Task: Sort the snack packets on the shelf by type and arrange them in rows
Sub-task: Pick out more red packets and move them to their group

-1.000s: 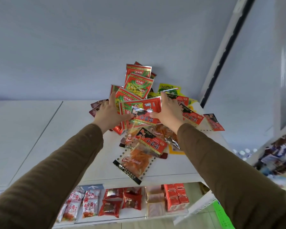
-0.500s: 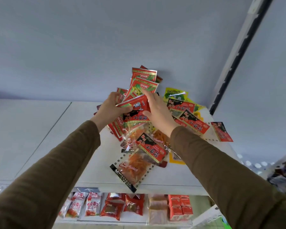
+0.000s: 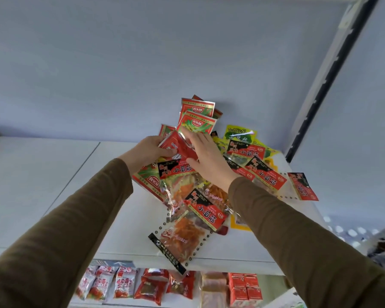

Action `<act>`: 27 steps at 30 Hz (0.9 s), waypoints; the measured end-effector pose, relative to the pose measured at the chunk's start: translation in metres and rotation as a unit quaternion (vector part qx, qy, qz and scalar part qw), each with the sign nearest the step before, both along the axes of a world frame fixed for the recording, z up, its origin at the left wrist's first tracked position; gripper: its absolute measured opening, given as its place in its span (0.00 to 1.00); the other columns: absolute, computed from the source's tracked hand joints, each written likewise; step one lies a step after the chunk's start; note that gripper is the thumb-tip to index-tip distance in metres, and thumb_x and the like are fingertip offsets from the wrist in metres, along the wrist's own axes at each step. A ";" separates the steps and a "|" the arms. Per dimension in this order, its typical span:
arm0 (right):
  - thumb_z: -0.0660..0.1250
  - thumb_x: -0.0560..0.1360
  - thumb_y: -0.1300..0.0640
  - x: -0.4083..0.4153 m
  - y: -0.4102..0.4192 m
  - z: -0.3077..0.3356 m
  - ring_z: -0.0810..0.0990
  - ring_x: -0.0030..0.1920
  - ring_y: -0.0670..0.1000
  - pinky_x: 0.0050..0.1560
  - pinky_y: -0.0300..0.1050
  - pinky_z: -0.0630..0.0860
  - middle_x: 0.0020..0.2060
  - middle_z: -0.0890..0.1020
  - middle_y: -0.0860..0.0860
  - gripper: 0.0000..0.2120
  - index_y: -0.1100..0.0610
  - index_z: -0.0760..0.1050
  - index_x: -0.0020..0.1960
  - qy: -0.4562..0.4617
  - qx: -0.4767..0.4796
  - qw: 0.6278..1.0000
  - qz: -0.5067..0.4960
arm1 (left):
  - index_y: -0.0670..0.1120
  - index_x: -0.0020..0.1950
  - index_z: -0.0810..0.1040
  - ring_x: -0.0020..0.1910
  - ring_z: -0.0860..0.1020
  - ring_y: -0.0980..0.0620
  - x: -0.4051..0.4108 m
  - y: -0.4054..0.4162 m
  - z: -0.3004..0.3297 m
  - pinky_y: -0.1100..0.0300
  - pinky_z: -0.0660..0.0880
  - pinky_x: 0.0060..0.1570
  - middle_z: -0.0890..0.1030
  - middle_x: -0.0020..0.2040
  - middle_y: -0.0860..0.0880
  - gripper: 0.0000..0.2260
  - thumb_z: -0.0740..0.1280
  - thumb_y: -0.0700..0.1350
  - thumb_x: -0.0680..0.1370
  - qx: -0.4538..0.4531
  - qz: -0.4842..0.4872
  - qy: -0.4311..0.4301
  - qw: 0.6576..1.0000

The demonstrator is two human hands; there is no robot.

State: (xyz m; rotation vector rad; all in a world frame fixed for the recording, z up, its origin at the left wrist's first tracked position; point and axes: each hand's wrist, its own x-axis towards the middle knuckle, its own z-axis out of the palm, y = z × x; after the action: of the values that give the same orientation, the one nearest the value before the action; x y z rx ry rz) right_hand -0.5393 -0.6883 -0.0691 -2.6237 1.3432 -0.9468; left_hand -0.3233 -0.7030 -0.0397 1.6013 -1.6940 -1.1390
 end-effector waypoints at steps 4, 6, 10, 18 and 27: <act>0.71 0.79 0.51 -0.013 -0.007 0.000 0.67 0.73 0.50 0.74 0.49 0.64 0.73 0.70 0.49 0.34 0.47 0.58 0.80 -0.169 0.097 0.978 -0.074 | 0.51 0.54 0.82 0.39 0.88 0.47 0.010 -0.011 0.000 0.56 0.81 0.40 0.88 0.43 0.51 0.10 0.76 0.53 0.76 -0.005 0.079 0.082 0.993; 0.70 0.79 0.50 -0.016 -0.013 0.005 0.70 0.70 0.47 0.70 0.46 0.66 0.70 0.72 0.46 0.29 0.49 0.63 0.77 -0.281 0.146 0.942 -0.112 | 0.50 0.53 0.83 0.38 0.87 0.48 0.010 -0.017 0.004 0.55 0.81 0.41 0.88 0.43 0.51 0.09 0.75 0.53 0.77 -0.030 0.097 0.107 0.989; 0.69 0.79 0.44 -0.017 -0.028 0.015 0.75 0.62 0.46 0.56 0.39 0.70 0.59 0.76 0.41 0.19 0.47 0.69 0.67 -0.425 0.283 0.854 -0.100 | 0.47 0.59 0.81 0.44 0.88 0.45 -0.004 -0.030 0.013 0.52 0.83 0.44 0.88 0.48 0.48 0.14 0.74 0.53 0.78 -0.042 0.104 0.197 0.974; 0.79 0.67 0.37 -0.005 -0.048 0.011 0.75 0.69 0.54 0.64 0.51 0.70 0.68 0.77 0.49 0.46 0.54 0.64 0.76 -0.447 0.410 0.790 -0.092 | 0.48 0.66 0.73 0.48 0.87 0.44 -0.040 -0.053 -0.006 0.43 0.83 0.54 0.86 0.55 0.47 0.17 0.68 0.56 0.82 -0.022 0.121 0.206 0.971; 0.77 0.75 0.52 0.016 -0.059 0.000 0.68 0.76 0.58 0.73 0.63 0.69 0.79 0.64 0.54 0.47 0.51 0.49 0.82 -0.479 0.384 0.786 -0.079 | 0.53 0.64 0.71 0.46 0.87 0.48 -0.037 -0.060 -0.012 0.46 0.84 0.51 0.85 0.56 0.49 0.17 0.67 0.59 0.81 -0.058 0.112 0.191 0.973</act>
State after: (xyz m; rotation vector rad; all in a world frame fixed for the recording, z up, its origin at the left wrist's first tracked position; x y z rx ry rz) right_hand -0.5229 -0.7477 -0.0689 -1.1383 1.2299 -1.1500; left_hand -0.3607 -0.7630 -0.0520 1.3573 -1.2737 -1.1241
